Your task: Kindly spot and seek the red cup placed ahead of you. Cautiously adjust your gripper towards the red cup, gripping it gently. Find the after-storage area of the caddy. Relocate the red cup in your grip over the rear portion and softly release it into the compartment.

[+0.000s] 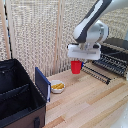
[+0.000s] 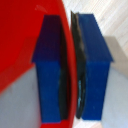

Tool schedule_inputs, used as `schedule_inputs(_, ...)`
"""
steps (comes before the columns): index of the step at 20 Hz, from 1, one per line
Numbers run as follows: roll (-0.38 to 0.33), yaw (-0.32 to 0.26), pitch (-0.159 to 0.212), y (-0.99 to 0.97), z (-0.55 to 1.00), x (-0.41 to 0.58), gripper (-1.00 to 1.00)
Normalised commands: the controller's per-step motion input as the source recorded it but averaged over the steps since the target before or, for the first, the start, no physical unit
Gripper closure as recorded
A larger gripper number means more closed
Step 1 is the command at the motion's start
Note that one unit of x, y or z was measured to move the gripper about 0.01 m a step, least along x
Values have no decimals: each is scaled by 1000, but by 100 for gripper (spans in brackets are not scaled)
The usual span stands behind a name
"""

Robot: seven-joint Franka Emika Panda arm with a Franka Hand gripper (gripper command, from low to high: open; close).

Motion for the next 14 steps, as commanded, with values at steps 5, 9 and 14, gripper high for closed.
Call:
schedule_inputs(5,3,41,60,314,890,561,100)
schedule_inputs(9,0,121,145,467,879,564,100)
schedule_inputs(14,0,113,160,527,887,533,100)
